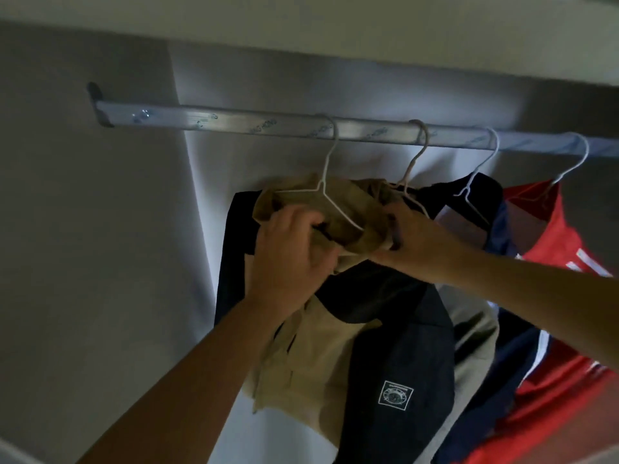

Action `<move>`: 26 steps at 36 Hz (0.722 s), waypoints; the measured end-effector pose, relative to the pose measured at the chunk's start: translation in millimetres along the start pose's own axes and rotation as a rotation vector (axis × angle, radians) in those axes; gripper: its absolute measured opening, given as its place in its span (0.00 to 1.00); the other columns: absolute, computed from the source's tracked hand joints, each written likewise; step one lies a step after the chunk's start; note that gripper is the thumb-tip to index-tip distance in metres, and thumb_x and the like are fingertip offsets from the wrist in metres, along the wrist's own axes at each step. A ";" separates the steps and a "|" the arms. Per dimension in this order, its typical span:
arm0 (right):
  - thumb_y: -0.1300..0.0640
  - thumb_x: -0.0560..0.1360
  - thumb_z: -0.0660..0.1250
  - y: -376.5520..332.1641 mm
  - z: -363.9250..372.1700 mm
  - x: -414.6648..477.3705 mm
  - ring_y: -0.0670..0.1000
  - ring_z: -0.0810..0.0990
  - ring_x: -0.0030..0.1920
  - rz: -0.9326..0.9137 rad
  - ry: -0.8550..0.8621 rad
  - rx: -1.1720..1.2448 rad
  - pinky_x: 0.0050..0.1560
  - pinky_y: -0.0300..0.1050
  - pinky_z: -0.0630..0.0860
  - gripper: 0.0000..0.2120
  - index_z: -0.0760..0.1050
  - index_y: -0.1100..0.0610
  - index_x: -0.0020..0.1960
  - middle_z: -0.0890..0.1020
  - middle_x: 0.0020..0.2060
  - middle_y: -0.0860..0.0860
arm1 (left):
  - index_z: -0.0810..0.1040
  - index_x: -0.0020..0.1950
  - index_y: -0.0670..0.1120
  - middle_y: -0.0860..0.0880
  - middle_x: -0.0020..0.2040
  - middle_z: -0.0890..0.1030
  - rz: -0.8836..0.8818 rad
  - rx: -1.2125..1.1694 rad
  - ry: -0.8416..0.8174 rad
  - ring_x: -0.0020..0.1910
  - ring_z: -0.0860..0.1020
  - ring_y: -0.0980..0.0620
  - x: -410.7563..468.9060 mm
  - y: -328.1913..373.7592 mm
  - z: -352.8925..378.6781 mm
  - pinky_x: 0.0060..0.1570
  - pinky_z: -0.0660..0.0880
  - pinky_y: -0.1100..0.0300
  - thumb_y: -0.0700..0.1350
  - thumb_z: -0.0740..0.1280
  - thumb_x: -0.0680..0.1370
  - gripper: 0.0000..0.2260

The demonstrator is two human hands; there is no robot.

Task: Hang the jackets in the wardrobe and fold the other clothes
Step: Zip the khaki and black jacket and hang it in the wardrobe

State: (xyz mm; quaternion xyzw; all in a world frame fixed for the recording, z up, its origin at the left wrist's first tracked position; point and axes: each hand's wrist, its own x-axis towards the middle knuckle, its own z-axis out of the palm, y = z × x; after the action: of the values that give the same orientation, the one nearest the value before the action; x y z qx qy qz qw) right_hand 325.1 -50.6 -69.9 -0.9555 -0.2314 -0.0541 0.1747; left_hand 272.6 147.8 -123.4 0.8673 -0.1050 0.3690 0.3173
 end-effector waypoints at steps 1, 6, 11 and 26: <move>0.39 0.65 0.70 3.7 5.6 -3.9 0.54 0.69 0.67 -0.005 0.034 0.035 0.65 0.48 0.66 0.39 0.61 0.52 0.70 0.71 0.65 0.51 | 0.73 0.57 0.49 0.52 0.56 0.75 0.079 0.124 -0.113 0.56 0.72 0.53 8.7 5.5 2.2 0.57 0.69 0.57 0.58 0.67 0.72 0.19; 0.56 0.74 0.69 16.5 26.0 -22.6 0.45 0.74 0.37 0.052 -0.104 -0.022 0.38 0.35 0.62 0.25 0.64 0.55 0.67 0.71 0.36 0.43 | 0.77 0.44 0.42 0.44 0.39 0.79 0.138 0.260 -0.396 0.40 0.77 0.45 29.5 6.3 12.7 0.45 0.72 0.54 0.48 0.61 0.80 0.11; 0.55 0.80 0.61 19.5 28.9 -29.1 0.43 0.64 0.30 0.045 -0.207 -0.152 0.28 0.36 0.57 0.19 0.59 0.51 0.33 0.65 0.31 0.47 | 0.73 0.45 0.47 0.50 0.38 0.76 -0.147 -0.182 -0.417 0.37 0.76 0.50 33.9 -27.7 -13.0 0.37 0.73 0.56 0.47 0.63 0.79 0.05; 0.40 0.79 0.56 -48.4 44.6 -74.0 0.51 0.73 0.40 -0.020 -0.213 -0.178 0.38 0.43 0.66 0.19 0.64 0.54 0.40 0.71 0.34 0.50 | 0.74 0.50 0.48 0.49 0.45 0.76 -0.381 0.029 -0.680 0.45 0.76 0.48 81.1 4.4 -18.8 0.41 0.69 0.60 0.53 0.63 0.78 0.09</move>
State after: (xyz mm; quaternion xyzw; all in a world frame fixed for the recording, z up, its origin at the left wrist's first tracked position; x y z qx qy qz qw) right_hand 238.2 -25.7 -110.2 -0.9652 -0.2525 0.0257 0.0632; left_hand 317.2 160.4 -54.1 0.9484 -0.0360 -0.0037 0.3150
